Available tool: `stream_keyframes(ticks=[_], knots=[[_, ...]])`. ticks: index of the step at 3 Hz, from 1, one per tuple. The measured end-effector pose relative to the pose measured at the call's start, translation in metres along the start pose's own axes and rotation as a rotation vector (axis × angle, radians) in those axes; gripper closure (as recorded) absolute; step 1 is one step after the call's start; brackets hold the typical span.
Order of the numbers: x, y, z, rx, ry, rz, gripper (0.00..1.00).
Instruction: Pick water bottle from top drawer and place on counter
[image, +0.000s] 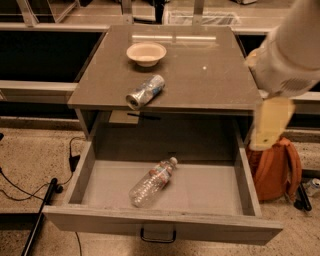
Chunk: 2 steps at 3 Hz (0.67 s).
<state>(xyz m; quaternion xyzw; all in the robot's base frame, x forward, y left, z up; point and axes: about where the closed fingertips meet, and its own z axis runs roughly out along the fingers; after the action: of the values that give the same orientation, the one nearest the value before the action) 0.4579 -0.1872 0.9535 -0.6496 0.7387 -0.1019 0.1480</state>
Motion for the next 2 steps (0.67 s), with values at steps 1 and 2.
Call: stream_keyframes(ticks=[1,2], knots=[[-0.014,0.021,0.059,-0.002,0.087,-0.228,0.0],[-0.002,0.05,0.089,-0.07,0.134,-0.267,0.0]])
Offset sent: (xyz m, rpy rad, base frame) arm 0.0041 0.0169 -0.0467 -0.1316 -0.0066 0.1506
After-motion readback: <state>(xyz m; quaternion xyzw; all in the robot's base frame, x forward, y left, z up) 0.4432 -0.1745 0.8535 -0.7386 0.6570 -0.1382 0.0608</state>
